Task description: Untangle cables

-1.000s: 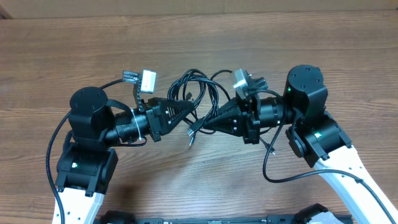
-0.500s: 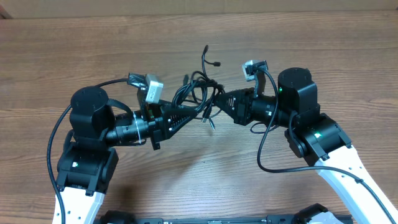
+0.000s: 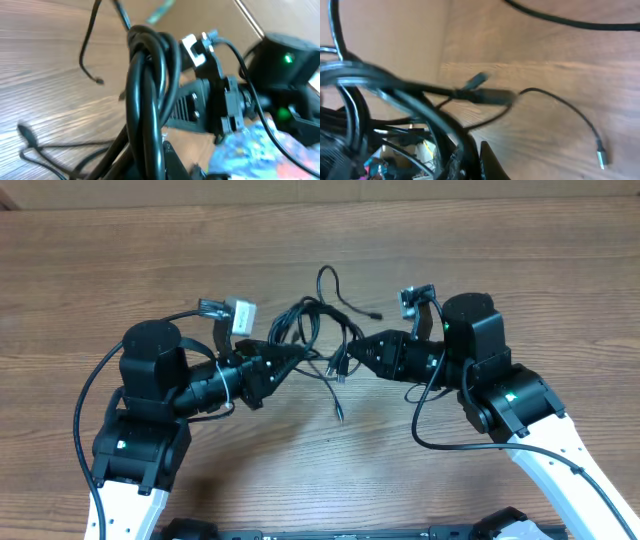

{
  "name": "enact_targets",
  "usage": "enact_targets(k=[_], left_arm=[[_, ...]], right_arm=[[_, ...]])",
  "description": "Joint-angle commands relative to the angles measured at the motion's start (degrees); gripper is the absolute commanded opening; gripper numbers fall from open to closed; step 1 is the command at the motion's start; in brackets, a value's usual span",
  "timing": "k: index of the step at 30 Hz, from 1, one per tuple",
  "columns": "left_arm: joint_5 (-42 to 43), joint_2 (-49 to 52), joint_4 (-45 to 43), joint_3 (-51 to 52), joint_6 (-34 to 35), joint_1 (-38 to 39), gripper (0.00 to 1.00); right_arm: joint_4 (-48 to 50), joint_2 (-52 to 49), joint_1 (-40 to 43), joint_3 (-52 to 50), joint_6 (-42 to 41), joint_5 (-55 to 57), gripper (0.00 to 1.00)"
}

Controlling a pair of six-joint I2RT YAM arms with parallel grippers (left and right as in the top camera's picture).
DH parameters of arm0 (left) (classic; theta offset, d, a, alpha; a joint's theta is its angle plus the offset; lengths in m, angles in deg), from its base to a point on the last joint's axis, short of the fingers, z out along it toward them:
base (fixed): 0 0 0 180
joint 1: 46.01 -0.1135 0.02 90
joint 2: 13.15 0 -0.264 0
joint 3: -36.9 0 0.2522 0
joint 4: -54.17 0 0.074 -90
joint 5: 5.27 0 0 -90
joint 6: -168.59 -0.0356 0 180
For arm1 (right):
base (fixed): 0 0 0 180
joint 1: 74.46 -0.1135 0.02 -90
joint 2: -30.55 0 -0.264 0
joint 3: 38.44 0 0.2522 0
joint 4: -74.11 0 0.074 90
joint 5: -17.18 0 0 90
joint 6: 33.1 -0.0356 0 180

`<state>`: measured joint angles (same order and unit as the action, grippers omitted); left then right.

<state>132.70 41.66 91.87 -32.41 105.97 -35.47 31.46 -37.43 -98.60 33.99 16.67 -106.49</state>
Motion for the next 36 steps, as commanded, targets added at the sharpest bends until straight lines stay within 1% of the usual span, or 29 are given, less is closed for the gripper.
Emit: enact_targets(k=[1, 3, 5, 6, 7, 8, 9, 10, 11, 12, 13, 16, 18, 20, 21, 22, 25, 28, 32, 34, 35, 36], left_arm=[[-9.4, -1.8, -3.5, -0.8, 6.1, 0.4, 0.04], [-10.4, -3.0, -5.8, -0.8, 6.1, 0.4, 0.04], [-10.4, -3.5, -6.1, -0.8, 5.1, 0.4, 0.04], [-9.6, -3.6, -5.7, -0.8, 3.7, 0.4, 0.04], [-8.2, -3.6, -5.4, -0.8, 3.1, 0.4, 0.04], [-7.2, -3.6, -5.2, -0.8, 2.6, 0.4, 0.04], [-5.7, -3.6, -5.0, -0.8, 1.7, 0.4, 0.04], [-3.4, -3.6, -5.0, -0.8, 0.6, 0.4, 0.04], [-2.3, -3.6, -5.0, -0.8, 0.2, 0.4, 0.04], [-0.4, -3.6, -4.9, -0.8, -0.4, 0.4, 0.04], [0.7, -3.6, -4.9, -0.8, -0.4, 0.4, 0.04], [5.8, -3.6, -5.0, -0.8, -0.4, 0.3, 0.04], [7.8, -3.6, -5.4, -0.8, -0.4, 0.3, 0.04], [10.4, -3.6, -5.9, -0.8, -0.4, 0.3, 0.04], [12.0, -3.6, -6.3, -0.8, -0.4, 0.3, 0.04], [12.1, -3.6, -6.3, -0.8, -0.3, 0.3, 0.04], [12.0, -3.6, -6.7, -0.8, 0.8, 0.1, 0.04], [11.7, -3.6, -7.8, -0.8, 5.0, -1.2, 0.04], [12.0, -3.5, -7.9, -0.8, 11.0, -5.9, 0.04], [12.7, -3.5, -7.9, -0.8, 12.5, -7.4, 0.04], [13.2, -3.5, -7.9, -0.8, 12.5, -7.7, 0.04], [13.2, -3.5, -7.9, -0.8, 12.5, -7.7, 0.04]], right_arm=[[-3.4, 0.4, 0.1, 0.5, -2.0, 6.3, 0.04], [-3.5, 0.4, 0.1, 0.5, -2.0, 6.4, 0.04], [-2.6, 0.4, 0.1, 0.5, -1.3, 5.6, 0.04], [-1.1, 0.4, 0.1, 0.5, 1.2, 3.7, 0.04], [-0.3, 0.4, 0.1, 0.5, 2.9, 2.5, 0.06], [0.5, 0.4, 0.1, 0.5, 4.9, 1.2, 0.11], [1.6, 0.4, 0.1, 0.5, 8.1, -0.9, 0.25], [3.0, 0.4, 0.1, 0.5, 14.4, -4.8, 0.45], [3.4, 0.4, 0.1, 0.5, 16.5, -6.1, 0.50], [3.9, 0.4, 0.1, 0.5, 22.0, -9.1, 0.57], [4.0, 0.4, 0.1, 0.5, 24.4, -10.1, 0.59], [4.7, 0.4, 0.1, 0.5, 33.2, -16.0, 0.61], [5.5, 0.4, 0.1, 0.5, 36.2, -19.4, 0.60], [6.8, 0.4, 0.1, 0.5, 39.8, -23.2, 0.56], [7.9, 0.4, 0.1, 0.5, 42.2, -26.3, 0.52], [8.8, 0.4, 0.1, 0.5, 45.0, -30.1, 0.51], [9.1, 0.4, 0.1, 0.5, 49.8, -36.8, 0.51], [9.1, 0.4, 0.1, 0.5, 53.4, -42.3, 0.52], [9.1, 0.4, 0.1, 0.5, 58.9, -49.7, 0.52], [9.6, 0.4, 0.1, 0.5, 59.4, -51.6, 0.53], [10.1, 0.4, 0.1, 0.5, 59.4, -52.2, 0.55], [10.5, 0.4, 0.1, 0.5, 59.4, -52.7, 0.55]])
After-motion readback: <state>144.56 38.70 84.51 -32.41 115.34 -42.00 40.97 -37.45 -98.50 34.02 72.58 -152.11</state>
